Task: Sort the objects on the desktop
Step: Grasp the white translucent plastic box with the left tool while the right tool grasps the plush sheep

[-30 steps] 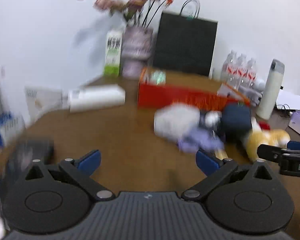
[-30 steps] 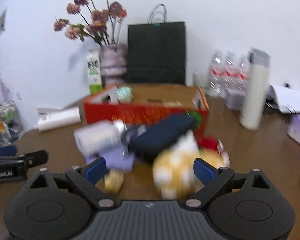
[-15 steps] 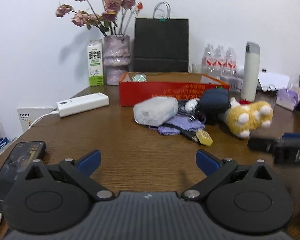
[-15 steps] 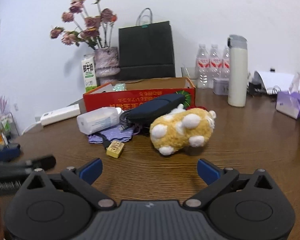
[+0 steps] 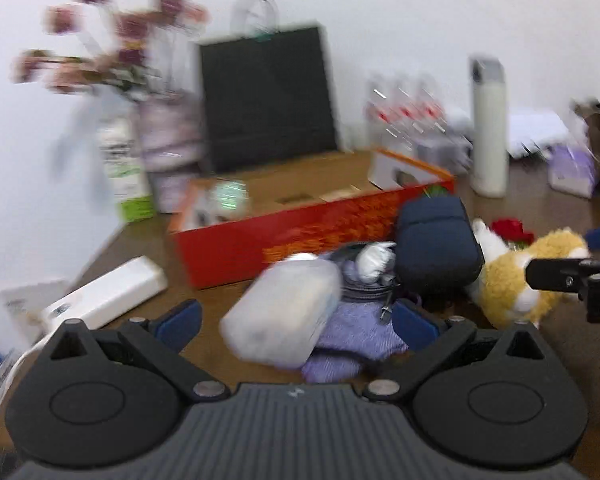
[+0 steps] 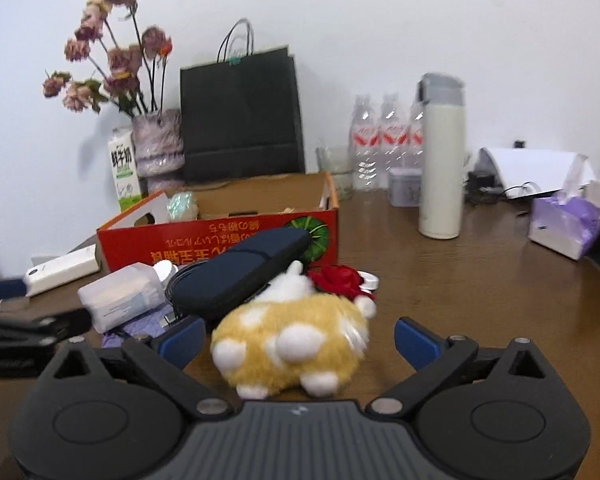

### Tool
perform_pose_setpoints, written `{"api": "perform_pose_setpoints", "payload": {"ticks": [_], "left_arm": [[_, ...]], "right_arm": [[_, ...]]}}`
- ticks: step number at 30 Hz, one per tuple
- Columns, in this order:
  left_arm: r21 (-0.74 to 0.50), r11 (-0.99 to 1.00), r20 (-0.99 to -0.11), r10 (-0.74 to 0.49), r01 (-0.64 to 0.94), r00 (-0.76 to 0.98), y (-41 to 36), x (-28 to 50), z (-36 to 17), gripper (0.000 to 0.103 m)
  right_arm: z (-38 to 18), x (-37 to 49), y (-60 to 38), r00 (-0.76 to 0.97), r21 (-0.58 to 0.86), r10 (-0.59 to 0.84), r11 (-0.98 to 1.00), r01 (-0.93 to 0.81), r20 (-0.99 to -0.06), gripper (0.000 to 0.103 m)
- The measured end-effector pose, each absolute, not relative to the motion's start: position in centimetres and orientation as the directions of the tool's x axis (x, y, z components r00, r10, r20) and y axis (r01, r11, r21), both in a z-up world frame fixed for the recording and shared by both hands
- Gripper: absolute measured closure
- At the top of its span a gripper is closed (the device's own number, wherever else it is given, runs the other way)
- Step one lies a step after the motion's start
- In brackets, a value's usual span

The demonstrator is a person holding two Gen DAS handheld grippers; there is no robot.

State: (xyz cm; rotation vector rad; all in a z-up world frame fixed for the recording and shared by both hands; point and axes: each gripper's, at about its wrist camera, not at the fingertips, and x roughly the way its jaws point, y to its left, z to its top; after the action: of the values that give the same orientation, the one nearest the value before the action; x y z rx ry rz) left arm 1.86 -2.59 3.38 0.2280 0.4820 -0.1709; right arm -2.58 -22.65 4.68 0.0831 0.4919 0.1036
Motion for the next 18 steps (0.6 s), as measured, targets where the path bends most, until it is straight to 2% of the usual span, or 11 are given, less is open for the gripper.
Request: {"api": "perform_pose_setpoints", "payload": {"ticks": [2,5,9,11,13,15,18], "left_arm": [[0.195,0.951,-0.508,-0.112,0.241,0.854,-2.6,4.2,3.3,0.0],[0.189,0.937,-0.544,-0.15,0.295,0.826,-2.3,7.4,2.5,0.0],[0.071,0.955,-0.674,-0.168,0.289,0.719,-1.1,10.8,0.7,0.001],[0.035,0.959,-0.686,-0.183,0.283,0.705,-0.6,11.0,0.4,0.024],[0.016,0.964,-0.688,-0.181,0.265,0.703,-0.1,10.7,0.7,0.034],[0.028,0.966,-0.682,-0.17,0.258,0.711,-0.1,9.8,1.2,0.036],[0.048,0.965,-0.628,-0.171,0.258,0.76,-0.1,7.4,2.9,0.036]], "right_arm": [[4.3,-1.6,-22.0,0.866,0.071,0.129,0.992,-0.108,-0.483,0.001],[3.3,-0.5,-20.7,0.864,-0.052,0.052,0.995,-0.089,-0.501,0.0],[2.2,1.0,-21.1,0.832,-0.06,0.027,0.996,-0.072,-0.555,0.0],[2.0,1.6,-21.9,0.824,-0.03,0.035,0.998,-0.063,-0.566,0.001],[1.9,1.9,-22.7,0.813,0.029,0.053,0.999,-0.044,-0.579,0.007],[1.9,1.5,-23.3,0.815,0.068,0.067,0.997,-0.034,-0.576,0.011],[2.3,-0.1,-23.5,0.825,0.084,0.066,0.996,-0.022,-0.561,0.013]]}}
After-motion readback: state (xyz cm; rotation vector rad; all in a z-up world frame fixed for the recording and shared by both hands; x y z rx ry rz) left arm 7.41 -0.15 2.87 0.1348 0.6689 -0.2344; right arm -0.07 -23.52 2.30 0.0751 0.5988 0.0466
